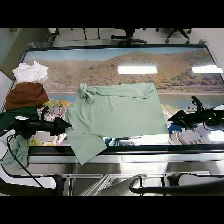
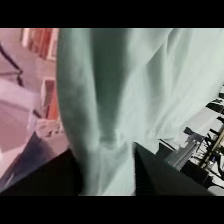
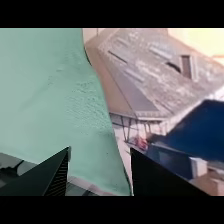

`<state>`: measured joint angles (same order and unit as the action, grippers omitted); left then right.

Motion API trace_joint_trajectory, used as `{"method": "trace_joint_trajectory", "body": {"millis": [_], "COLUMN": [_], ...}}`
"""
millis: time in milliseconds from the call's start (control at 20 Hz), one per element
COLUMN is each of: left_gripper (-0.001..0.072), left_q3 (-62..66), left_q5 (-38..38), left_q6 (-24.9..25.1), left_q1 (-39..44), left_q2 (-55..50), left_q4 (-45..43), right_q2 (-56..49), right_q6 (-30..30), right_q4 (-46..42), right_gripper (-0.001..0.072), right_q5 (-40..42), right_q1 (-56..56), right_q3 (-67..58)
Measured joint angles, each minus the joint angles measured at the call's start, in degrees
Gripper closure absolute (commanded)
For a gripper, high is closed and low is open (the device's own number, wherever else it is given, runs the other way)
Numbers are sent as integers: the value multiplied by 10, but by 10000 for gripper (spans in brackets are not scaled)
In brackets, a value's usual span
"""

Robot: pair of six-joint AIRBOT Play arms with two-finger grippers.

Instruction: Fold the shirts.

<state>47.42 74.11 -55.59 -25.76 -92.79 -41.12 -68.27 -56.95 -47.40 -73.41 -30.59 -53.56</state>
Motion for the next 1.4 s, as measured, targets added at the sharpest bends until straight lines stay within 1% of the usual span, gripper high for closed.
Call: {"method": "trace_joint_trajectory", "body": {"millis": [50,250,300,400,450,500,550,600,700,900,1000,1100,1250,1400], "left_gripper": [589,595,684,684,684,685,686,686,686,686,686,686,686,685], "left_q3": [0,14,21,35,41,47,52,56,61,112,160,225,327,431], "left_q5": [-5,7,19,37,45,54,61,67,78,108,125,123,80,46], "left_q6": [3,20,22,23,24,26,26,28,38,52,53,53,39,19], "left_q1": [0,0,0,0,0,0,0,0,0,-1,-6,-23,-75,-133], "left_q2": [-5,-11,-11,-12,-12,-12,-11,-5,20,122,186,266,370,432], "left_q4": [-3,-4,-1,3,6,14,25,42,90,172,222,297,398,449], "right_q2": [-4,-16,-18,-21,-22,-24,-25,-25,-18,40,86,143,223,293], "right_q6": [0,3,4,8,8,10,13,21,40,68,77,90,100,104], "right_q4": [-4,-6,-3,-2,-1,-2,-5,-1,46,180,248,321,379,394], "right_gripper": [270,271,272,280,314,539,642,644,689,690,689,689,689,689], "right_q5": [0,-8,-14,-18,-18,-17,-10,-9,-16,-53,-62,-62,-22,41], "right_q1": [0,5,9,20,27,34,41,47,55,60,59,48,16,-24], "right_q3": [1,14,21,38,44,49,52,54,45,-35,-106,-197,-318,-402]}}
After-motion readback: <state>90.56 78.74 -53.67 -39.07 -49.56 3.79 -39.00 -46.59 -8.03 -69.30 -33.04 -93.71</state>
